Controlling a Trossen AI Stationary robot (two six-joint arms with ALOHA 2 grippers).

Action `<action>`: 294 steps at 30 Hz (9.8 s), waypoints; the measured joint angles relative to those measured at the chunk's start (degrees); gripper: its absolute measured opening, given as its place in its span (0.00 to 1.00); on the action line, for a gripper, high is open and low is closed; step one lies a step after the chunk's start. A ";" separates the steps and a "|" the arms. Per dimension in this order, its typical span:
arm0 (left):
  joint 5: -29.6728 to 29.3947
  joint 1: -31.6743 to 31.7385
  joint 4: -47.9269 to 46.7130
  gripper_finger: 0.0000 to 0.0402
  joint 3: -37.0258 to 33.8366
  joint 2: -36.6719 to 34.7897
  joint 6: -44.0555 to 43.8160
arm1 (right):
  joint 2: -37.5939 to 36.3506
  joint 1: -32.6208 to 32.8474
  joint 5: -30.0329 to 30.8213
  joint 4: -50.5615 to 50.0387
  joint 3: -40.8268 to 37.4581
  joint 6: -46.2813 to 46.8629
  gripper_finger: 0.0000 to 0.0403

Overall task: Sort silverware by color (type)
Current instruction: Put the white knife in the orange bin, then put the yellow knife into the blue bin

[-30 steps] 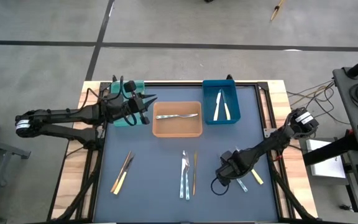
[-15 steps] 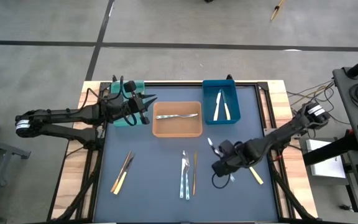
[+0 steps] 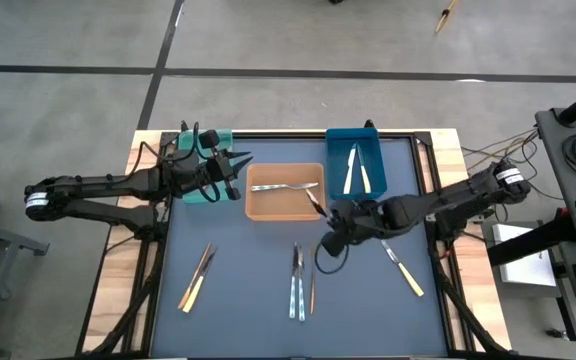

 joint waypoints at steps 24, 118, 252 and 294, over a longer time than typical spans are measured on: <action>-7.08 0.00 -0.20 0.10 -0.12 -4.01 0.14 | 2.39 -17.61 -5.21 39.23 1.23 -42.67 0.04; -11.45 -0.01 3.08 0.10 -6.45 -21.86 -1.07 | 36.07 -24.77 -18.75 -1.67 30.35 -58.35 0.04; -11.45 -0.01 3.04 0.10 -6.54 -21.81 -0.75 | 35.03 -24.74 -24.10 2.81 30.49 -55.03 0.32; -0.28 -8.04 -13.54 0.10 -5.07 -14.17 -42.55 | -2.66 -12.10 -12.04 43.05 -12.88 -51.32 0.12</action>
